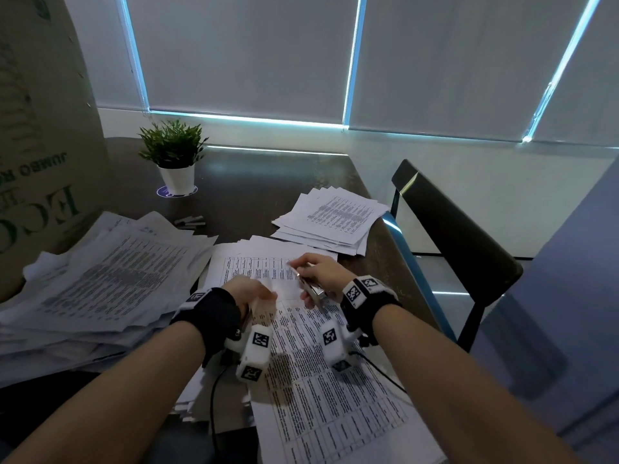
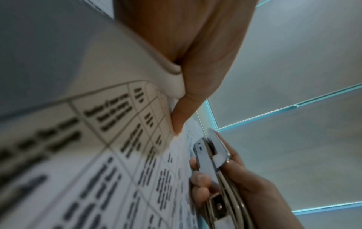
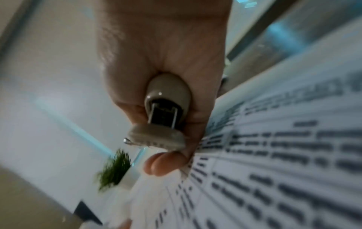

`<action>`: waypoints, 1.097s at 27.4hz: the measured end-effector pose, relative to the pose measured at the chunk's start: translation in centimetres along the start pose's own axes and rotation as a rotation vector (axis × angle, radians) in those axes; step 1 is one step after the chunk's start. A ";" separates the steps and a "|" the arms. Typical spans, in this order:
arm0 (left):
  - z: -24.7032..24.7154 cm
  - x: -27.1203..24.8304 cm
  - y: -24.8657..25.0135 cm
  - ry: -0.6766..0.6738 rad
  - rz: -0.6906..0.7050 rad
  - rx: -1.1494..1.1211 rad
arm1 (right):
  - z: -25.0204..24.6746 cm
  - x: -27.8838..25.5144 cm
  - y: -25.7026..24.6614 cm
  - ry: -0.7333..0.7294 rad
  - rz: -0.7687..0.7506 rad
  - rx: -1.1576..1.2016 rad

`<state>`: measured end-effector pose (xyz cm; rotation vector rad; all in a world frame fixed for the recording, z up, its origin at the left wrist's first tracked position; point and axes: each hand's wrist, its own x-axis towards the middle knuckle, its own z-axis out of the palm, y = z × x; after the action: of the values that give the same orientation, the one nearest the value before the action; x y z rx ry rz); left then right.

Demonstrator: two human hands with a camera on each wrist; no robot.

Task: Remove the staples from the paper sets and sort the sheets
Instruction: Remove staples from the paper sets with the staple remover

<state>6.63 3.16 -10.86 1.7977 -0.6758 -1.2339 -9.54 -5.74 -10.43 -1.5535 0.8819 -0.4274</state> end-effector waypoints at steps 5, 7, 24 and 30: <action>-0.1 -0.8 0.2 -0.067 -0.051 0.058 | 0.6 -1.0 0.2 0.096 -0.047 0.037; -1.0 -1.4 0.6 -0.186 -0.100 0.071 | 0.0 -1.5 -0.2 0.146 -0.038 -0.008; -2.8 -1.2 2.4 -0.126 -0.014 -0.024 | -10.5 -7.8 -2.1 0.409 0.242 -1.231; -3.4 0.1 0.4 -0.174 0.024 0.239 | -10.6 -7.1 -0.5 0.391 0.347 -0.499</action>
<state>9.84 4.02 -9.93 1.8809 -0.9763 -1.3502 -21.42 -7.69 -6.33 -1.7428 1.6280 -0.2711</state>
